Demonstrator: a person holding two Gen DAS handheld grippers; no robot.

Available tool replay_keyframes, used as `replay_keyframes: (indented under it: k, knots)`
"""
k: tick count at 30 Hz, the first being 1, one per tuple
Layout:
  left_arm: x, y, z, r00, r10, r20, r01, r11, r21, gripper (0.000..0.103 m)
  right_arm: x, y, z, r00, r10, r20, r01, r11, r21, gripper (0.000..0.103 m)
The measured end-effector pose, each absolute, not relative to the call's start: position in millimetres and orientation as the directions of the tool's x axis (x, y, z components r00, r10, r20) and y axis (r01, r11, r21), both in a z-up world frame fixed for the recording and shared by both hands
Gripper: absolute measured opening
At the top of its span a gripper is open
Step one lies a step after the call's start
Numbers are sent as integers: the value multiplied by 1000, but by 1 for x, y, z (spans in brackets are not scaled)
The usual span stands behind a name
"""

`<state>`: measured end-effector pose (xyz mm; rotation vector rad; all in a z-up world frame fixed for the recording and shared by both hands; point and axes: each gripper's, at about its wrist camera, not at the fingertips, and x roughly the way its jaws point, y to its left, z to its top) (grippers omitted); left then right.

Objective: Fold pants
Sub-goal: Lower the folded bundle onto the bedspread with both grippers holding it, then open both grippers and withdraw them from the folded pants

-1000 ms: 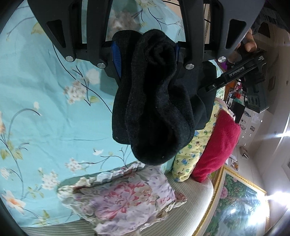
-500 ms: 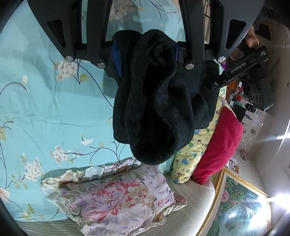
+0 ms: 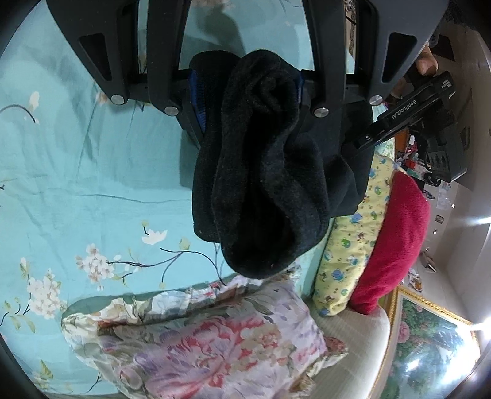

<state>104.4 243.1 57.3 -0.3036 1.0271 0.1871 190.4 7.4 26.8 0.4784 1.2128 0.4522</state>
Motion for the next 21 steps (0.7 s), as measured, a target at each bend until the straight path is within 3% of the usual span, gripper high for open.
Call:
replay_keyframes:
  k: [13, 15, 19, 21]
  knots:
    - [130, 256, 25, 491, -18, -871, -305, 933, -191, 33, 216, 3, -4, 255, 561, -788, -60, 822, 566, 47]
    - [131, 257, 21, 487, -24, -873, -303, 933, -194, 37, 217, 1, -7, 246, 565, -788, -52, 819, 571, 54]
    - [132, 259, 13, 482, -43, -875, -295, 932, -208, 46, 218, -7, -15, 250, 546, -800, -39, 831, 555, 57]
    - [131, 259, 9, 479, -48, -876, -287, 935, -208, 49, 218, -11, -18, 257, 532, -807, -52, 841, 538, 66]
